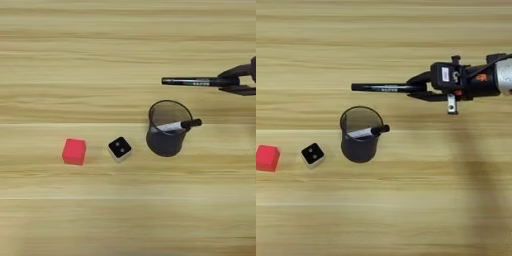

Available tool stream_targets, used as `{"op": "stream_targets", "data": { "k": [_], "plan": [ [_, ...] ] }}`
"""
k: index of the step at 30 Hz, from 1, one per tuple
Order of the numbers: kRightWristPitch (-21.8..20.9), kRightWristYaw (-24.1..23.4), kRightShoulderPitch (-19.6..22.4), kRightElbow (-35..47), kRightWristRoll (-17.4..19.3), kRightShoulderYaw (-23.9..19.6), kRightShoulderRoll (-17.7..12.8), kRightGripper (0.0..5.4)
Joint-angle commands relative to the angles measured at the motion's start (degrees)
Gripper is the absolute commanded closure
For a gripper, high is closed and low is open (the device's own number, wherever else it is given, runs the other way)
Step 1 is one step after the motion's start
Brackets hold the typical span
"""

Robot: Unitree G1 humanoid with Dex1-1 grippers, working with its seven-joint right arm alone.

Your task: Move the objects on the table

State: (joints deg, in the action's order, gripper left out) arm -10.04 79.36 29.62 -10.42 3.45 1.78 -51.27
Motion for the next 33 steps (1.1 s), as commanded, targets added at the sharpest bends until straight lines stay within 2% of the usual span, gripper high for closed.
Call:
{"op": "stream_targets", "data": {
  "k": [1, 8, 17, 24, 33],
  "plan": [
    [-2.5, -1.5, 2.8, 0.8, -1.0, -0.7, -3.1, 4.26],
    [-4.2, 0.1, 3.2, 1.0, -3.2, 1.3, -3.4, 4.26],
    [-3.9, 3.2, 4.3, 3.0, -4.5, 4.1, -3.2, 4.26],
    [-3.2, 2.8, 5.8, 3.0, -5.1, 5.8, -1.0, 4.26],
    [-2.3, 1.3, 8.3, 2.3, -6.1, 6.3, 0.2, 4.26]
  ]
}}
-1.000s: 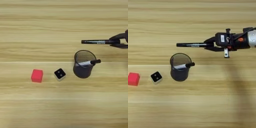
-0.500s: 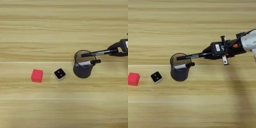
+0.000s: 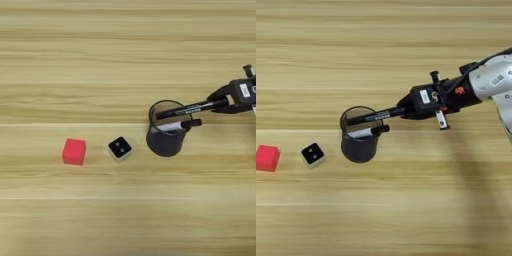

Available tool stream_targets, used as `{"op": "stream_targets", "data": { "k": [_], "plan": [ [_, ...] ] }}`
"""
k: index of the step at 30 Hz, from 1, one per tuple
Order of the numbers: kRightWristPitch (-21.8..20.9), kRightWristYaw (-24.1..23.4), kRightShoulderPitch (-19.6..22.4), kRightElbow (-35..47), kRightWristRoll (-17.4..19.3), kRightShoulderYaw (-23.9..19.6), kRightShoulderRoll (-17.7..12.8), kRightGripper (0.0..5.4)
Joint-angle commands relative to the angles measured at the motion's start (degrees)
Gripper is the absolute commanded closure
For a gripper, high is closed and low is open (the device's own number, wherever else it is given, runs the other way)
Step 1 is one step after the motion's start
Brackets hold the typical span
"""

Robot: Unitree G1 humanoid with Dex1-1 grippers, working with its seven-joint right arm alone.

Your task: Move the objects on the table

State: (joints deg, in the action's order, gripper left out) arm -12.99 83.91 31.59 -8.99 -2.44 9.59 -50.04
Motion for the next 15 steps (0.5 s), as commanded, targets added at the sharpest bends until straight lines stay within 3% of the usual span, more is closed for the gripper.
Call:
{"op": "stream_targets", "data": {
  "k": [1, 15],
  "plan": [
    [0.7, -3.3, 6.5, 0.8, -0.3, -1.5, -0.9, 4.26],
    [0.0, -2.4, 7.1, 2.1, -2.8, 0.9, -1.2, 4.26]
  ]
}}
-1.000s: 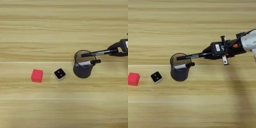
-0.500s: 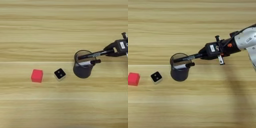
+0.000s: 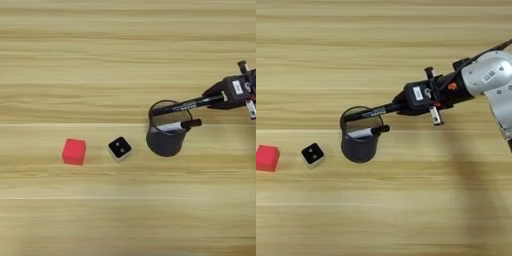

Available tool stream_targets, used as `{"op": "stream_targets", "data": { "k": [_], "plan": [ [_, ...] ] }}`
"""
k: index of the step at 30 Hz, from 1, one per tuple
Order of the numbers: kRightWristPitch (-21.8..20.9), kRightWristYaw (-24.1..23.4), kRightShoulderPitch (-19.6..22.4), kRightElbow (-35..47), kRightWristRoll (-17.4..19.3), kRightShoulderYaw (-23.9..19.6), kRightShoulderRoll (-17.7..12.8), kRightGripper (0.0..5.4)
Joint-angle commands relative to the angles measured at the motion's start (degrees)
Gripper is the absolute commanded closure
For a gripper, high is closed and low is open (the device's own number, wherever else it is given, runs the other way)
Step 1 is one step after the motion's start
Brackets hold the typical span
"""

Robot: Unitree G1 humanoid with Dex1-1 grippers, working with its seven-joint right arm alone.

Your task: Move the objects on the table

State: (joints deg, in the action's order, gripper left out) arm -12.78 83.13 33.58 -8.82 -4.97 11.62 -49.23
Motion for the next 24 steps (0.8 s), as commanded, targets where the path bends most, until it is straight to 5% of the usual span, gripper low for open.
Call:
{"op": "stream_targets", "data": {
  "k": [1, 22, 24],
  "plan": [
    [-0.3, -1.5, 5.2, 1.9, -0.4, -1.1, -2.1, 4.26],
    [-1.8, -2.6, 6.9, -0.2, -4.7, 2.0, 0.4, 4.26],
    [-2.0, -2.5, 7.0, -0.2, -4.7, 2.1, 0.4, 3.87]
  ]
}}
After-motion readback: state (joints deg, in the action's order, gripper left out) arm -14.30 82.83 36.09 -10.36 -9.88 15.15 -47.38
